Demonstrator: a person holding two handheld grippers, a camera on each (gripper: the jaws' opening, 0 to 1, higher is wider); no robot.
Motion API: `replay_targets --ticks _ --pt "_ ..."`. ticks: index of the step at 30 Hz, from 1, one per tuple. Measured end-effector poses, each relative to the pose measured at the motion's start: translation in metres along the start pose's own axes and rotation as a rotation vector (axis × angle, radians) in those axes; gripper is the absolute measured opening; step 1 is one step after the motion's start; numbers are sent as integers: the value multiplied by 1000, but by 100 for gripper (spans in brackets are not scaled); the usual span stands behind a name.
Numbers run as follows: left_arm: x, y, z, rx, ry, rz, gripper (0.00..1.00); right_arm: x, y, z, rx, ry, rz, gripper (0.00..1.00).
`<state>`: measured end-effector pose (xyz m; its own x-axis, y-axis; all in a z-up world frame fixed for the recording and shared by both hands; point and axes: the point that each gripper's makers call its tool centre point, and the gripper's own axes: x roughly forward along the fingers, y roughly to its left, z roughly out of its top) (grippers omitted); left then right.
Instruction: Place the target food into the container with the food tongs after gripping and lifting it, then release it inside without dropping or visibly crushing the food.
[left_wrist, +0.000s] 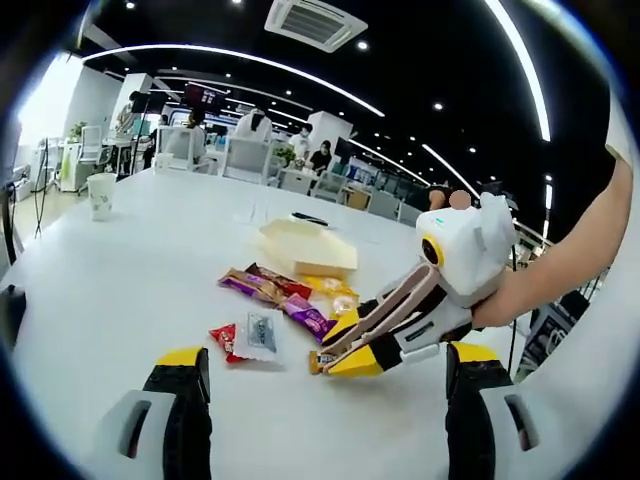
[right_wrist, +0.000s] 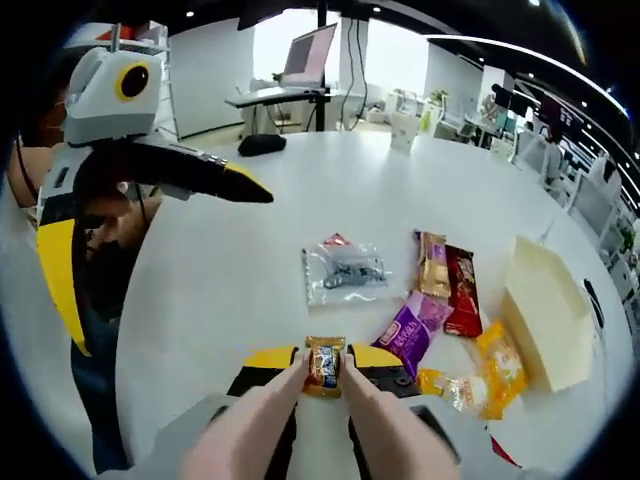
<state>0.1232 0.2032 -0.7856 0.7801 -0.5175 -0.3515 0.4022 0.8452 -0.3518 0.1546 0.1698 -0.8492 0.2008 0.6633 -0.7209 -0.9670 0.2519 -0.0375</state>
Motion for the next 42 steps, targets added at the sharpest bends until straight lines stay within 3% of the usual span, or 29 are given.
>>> replay_targets --ticks 16,29,38,42 --pt "9 -3 -2 2 24 -9 99 0 -2 0 50 -29 -13 19" --pt "20 -1 13 39 49 -20 99 -3 -2 -1 61 -70 4 19" --pt "28 -2 25 47 27 7 99 -4 -2 -2 77 -115 -8 19" --pt "21 -8 31 18 25 -20 99 -2 -2 -1 100 -82 -26 19"
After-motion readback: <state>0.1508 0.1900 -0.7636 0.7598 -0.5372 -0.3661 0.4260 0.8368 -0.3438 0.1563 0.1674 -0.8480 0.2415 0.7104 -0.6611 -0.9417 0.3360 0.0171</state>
